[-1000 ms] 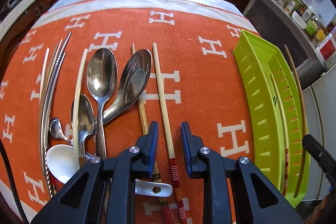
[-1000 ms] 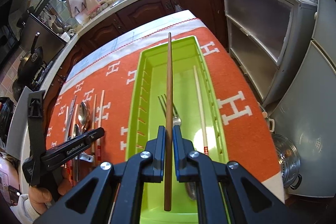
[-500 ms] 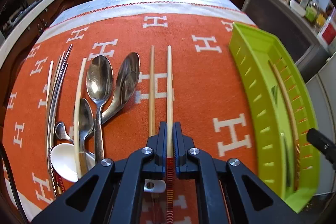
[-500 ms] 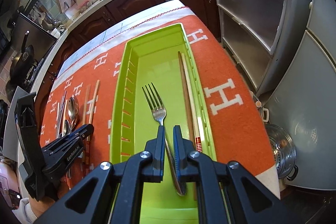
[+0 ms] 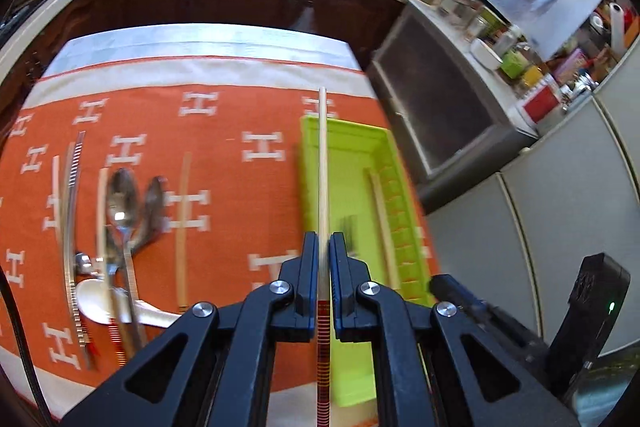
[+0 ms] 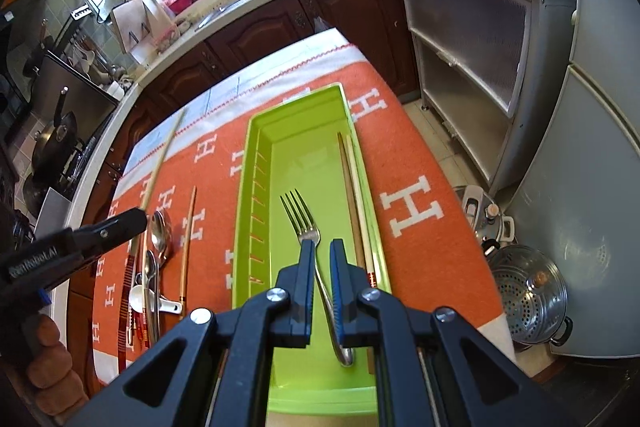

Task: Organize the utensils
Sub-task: 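Place the red-banded chopstick in the tray with the left tool while the right tool opens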

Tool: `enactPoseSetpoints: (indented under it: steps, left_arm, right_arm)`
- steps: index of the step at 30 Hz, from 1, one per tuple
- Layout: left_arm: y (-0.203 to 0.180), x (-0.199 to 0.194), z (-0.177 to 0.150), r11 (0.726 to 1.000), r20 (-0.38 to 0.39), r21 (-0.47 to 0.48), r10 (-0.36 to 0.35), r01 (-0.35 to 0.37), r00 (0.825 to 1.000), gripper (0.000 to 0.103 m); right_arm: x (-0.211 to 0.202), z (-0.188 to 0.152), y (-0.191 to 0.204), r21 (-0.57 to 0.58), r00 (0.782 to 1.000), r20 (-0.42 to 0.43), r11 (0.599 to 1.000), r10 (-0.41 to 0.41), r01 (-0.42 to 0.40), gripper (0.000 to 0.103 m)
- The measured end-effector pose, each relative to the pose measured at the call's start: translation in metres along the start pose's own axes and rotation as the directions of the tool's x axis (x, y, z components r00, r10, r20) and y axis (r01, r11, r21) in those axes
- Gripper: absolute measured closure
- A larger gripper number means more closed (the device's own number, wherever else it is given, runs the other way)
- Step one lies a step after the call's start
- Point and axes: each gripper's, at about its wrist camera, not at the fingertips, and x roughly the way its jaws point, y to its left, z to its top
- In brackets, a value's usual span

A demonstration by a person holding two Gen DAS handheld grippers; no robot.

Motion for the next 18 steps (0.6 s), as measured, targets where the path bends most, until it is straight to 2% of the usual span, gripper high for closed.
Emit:
enactPoseSetpoints:
  steps: [8, 14, 18]
  left_arm:
    - [-0.039, 0.038, 0.002, 0.999, -0.076, 0.0, -0.033, 0.033, 0.997, 0.098]
    - [-0.038, 0.051, -0.007, 0.998, -0.093, 0.06, 0.023, -0.018, 0.995, 0.084]
    - [-0.019, 0.047, -0.013, 0.997, -0.104, 0.062, 0.048, -0.042, 0.993, 0.08]
  right_arm:
    - [-0.018, 0.004, -0.008, 0.018, 0.999, 0.041, 0.999, -0.03, 0.029, 0.095]
    - [-0.019, 0.003, -0.013, 0.028, 0.998, 0.04, 0.999, -0.046, 0.045, 0.095]
    - [-0.016, 0.003, -0.012, 0.025, 0.998, 0.031, 0.999, -0.047, 0.047, 0.095]
